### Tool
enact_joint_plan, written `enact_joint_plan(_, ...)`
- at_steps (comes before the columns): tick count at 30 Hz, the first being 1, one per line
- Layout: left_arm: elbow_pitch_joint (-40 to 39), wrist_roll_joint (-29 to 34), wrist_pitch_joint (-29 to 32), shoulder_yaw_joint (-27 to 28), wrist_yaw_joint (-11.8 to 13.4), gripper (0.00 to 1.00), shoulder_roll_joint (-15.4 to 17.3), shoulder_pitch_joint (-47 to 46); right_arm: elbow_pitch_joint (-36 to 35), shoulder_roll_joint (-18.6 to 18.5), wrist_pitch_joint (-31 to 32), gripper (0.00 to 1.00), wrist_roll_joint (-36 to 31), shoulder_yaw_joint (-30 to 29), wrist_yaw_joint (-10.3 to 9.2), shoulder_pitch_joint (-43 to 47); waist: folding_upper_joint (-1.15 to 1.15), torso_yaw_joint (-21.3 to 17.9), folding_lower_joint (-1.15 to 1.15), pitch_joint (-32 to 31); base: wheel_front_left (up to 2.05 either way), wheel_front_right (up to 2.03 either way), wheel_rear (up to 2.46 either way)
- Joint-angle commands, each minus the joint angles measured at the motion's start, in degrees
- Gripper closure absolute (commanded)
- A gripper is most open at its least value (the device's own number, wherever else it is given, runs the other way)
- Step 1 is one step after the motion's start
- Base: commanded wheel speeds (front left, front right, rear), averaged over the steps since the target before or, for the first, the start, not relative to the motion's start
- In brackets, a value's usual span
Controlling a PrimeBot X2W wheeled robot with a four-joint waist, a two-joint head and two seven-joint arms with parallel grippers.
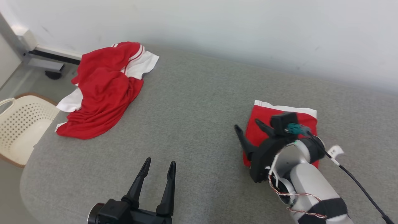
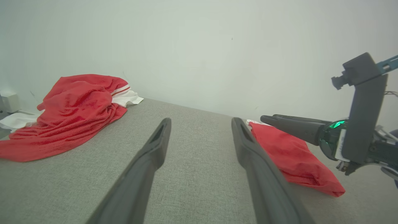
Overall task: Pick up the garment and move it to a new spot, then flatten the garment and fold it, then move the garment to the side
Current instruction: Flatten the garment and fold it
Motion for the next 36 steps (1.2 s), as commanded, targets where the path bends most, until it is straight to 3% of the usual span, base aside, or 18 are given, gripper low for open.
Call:
enact_joint_plan(1,-0.21,0.53,-0.17,0.25,-0.27,0.00,0.34,0.51,-1.03,-0.03,-0.78,0.00,-0.90,-1.34,0.01,2.07,0.00,-1.93,0.00,-1.04,0.00,0.00,0.00)
enact_joint_plan(7,-1.33,2.07,-0.16,2.75,-1.04,0.00,0.52,1.38,-10.00,-0.02,-5.01,0.00,-5.06,-10.77,0.02,10.10,0.00,-6.61,0.00,-1.98,0.00,0.00,0.00)
enact_joint_plan(13,-3.01,3.30,-0.17,7.14,-1.47,0.00,0.94,2.85,-17.42,0.02,-9.19,0.00,-3.46,-20.15,0.02,18.70,0.00,-11.31,0.00,-3.23,0.00,0.00,0.00)
enact_joint_plan(18,-2.21,2.52,-0.16,10.56,-1.55,0.00,0.75,4.34,-19.32,0.02,-12.51,0.00,-1.94,-23.53,0.02,22.67,0.00,-14.17,0.00,-4.15,0.00,0.00,0.00)
enact_joint_plan(26,-0.87,3.33,-0.16,15.34,-1.77,0.00,0.29,7.16,-18.41,-0.03,-20.49,0.00,0.04,-20.71,0.02,26.91,0.00,-18.14,0.00,-5.39,0.00,0.00,0.00)
enact_joint_plan(36,0.36,6.75,-0.16,17.74,-2.15,0.00,0.25,8.53,-14.44,-0.01,-24.80,0.00,-2.26,-18.75,0.02,27.98,0.00,-18.72,0.00,-5.75,0.00,0.00,0.00)
